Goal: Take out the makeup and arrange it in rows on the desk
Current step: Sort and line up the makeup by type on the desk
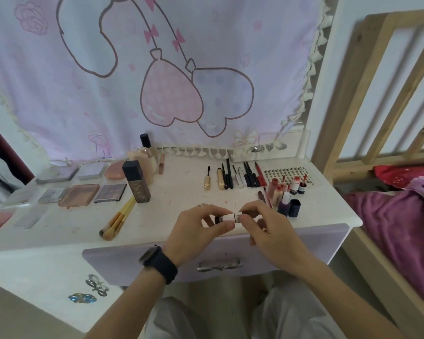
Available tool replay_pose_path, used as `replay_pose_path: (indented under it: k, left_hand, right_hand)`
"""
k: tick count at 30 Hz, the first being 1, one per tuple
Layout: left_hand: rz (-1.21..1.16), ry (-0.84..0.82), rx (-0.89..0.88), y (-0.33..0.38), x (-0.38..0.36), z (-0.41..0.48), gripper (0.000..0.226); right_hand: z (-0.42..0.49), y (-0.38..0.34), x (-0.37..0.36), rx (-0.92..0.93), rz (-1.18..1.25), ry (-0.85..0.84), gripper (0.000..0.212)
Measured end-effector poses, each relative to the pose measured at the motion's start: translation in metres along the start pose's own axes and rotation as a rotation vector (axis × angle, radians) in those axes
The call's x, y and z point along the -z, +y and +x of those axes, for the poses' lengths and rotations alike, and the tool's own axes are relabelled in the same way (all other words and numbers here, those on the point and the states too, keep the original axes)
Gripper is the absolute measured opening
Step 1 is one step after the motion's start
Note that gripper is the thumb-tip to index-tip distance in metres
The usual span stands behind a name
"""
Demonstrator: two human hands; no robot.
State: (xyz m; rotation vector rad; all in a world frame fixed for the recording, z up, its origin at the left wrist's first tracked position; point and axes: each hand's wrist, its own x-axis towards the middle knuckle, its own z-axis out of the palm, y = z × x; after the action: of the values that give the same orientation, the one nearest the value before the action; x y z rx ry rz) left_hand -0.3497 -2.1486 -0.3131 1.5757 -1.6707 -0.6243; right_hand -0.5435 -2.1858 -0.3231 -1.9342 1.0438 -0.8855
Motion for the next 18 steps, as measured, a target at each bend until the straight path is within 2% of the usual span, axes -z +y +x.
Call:
replay_pose_path:
  k: [3,5,8,10,13,15,18]
  left_hand:
    - [0.123,0.035,-0.084,0.003,-0.004,0.002,0.025]
    - [0.170,0.040,-0.122,0.006,-0.006,0.005,0.027]
    - [0.170,0.050,-0.151,0.010,-0.009,0.008,0.030]
    - [0.181,0.039,-0.155,0.013,-0.011,0.010,0.030]
    - [0.184,0.041,-0.159,0.015,-0.012,0.014,0.030]
    - [0.181,0.048,-0.161,0.017,-0.012,0.016,0.029]
    - [0.166,0.053,-0.161,0.020,-0.014,0.018,0.030]
  right_hand:
    - [-0.007,-0.002,0.008,-0.027,0.041,0.006,0.021]
    - [-0.007,-0.007,0.014,-0.113,0.090,0.001,0.026]
    - [-0.003,-0.012,0.024,-0.202,0.020,-0.010,0.035]
    - [-0.002,-0.012,0.028,-0.175,-0.024,-0.011,0.031]
    - [-0.002,-0.008,0.034,-0.121,0.010,-0.044,0.003]
    - [-0.001,-0.008,0.037,-0.089,-0.009,-0.055,0.018]
    - [0.001,-0.015,0.042,-0.179,0.053,-0.026,0.022]
